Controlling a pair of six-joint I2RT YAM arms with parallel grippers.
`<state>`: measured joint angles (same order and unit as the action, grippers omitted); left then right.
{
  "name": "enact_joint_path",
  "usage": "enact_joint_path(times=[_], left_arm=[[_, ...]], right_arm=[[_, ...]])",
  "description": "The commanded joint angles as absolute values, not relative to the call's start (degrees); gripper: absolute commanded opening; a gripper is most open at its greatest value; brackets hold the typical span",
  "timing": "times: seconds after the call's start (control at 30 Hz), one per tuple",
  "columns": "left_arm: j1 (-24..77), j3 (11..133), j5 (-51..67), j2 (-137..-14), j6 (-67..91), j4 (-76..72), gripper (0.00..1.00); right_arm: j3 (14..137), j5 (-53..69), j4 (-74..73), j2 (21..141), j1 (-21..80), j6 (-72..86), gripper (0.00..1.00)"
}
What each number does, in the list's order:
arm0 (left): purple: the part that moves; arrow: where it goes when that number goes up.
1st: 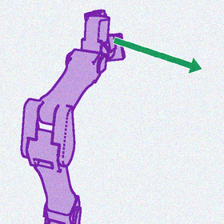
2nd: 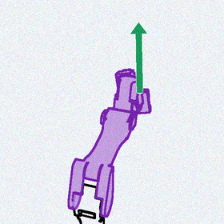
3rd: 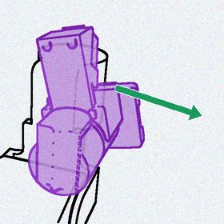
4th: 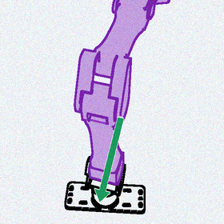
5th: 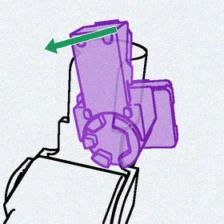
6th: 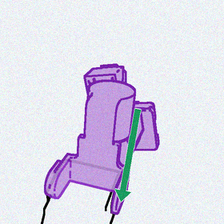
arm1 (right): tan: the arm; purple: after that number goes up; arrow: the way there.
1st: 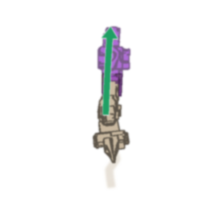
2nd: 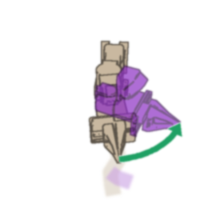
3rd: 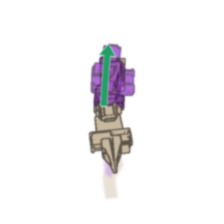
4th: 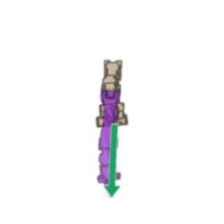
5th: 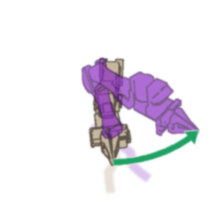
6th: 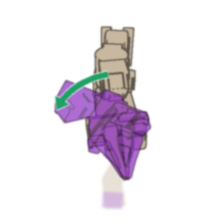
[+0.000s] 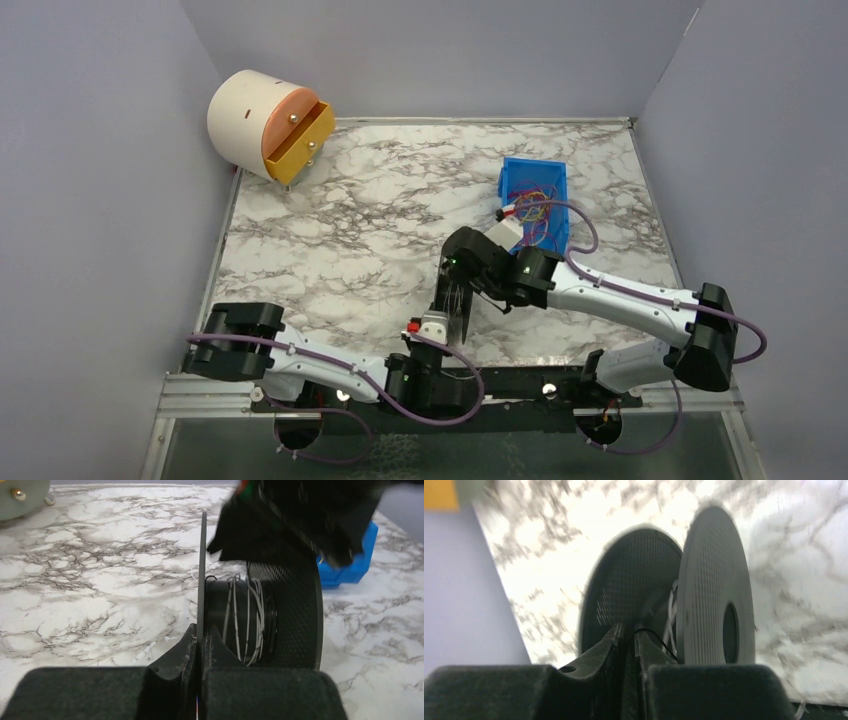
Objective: Wrap the cables
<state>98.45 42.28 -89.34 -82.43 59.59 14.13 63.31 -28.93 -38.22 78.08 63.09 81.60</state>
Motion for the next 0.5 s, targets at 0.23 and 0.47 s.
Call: enact_joint_path(times=[0.23,0.47], left_arm=[[98.96,41.60,-87.71,-85.74,67.08,32.93,0.00],[96.14,42.48,-87.97,-84.87,67.68,35.56,0.00]], right_arm=[[60.91,-43.28,-44.88,76.42,57.43,81.22,0.26],[60.61,-43.42,-44.35,72.15,57.46,77.65,0.31]])
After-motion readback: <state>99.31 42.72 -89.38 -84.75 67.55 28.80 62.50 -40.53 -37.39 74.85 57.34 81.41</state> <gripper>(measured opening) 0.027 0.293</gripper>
